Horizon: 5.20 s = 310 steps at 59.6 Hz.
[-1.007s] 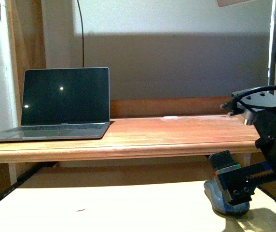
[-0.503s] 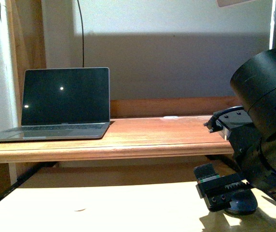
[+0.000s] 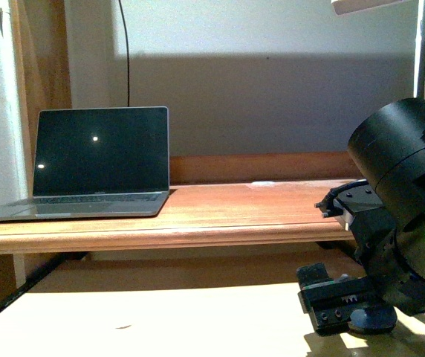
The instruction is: Place mouse
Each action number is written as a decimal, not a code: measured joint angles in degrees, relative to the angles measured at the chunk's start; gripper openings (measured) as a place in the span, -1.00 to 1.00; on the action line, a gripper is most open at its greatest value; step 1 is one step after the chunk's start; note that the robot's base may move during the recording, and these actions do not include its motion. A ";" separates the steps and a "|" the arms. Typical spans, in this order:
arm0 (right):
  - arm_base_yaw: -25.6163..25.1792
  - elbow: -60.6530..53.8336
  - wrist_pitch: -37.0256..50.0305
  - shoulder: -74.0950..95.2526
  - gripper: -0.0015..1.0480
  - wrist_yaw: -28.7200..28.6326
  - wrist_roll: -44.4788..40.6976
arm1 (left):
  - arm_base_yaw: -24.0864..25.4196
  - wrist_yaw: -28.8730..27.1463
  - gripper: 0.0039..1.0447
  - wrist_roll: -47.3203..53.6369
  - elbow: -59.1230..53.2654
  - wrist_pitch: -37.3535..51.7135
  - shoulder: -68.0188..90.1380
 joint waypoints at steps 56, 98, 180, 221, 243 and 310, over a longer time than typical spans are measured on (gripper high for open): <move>2.23 8.28 -3.89 -8.26 0.06 -2.56 0.90 | 0.00 0.02 0.86 0.00 0.00 0.00 0.00; 6.34 73.05 -28.52 36.20 0.06 6.86 2.51 | 0.00 0.02 0.86 0.00 0.00 0.00 0.00; -5.92 14.82 9.14 -3.32 0.85 -22.80 7.13 | 0.00 0.00 0.86 0.00 0.00 0.00 0.00; -39.67 -29.44 5.44 -34.27 0.85 -78.07 -17.31 | 0.00 0.00 0.86 0.00 0.00 0.00 0.00; -37.46 -35.39 -7.26 -36.83 0.85 -79.62 -35.26 | 0.00 0.02 0.86 0.00 0.00 0.00 0.00; -6.91 -24.50 33.22 -7.26 0.85 -33.44 -11.37 | 0.00 0.02 0.86 0.00 0.00 0.00 0.00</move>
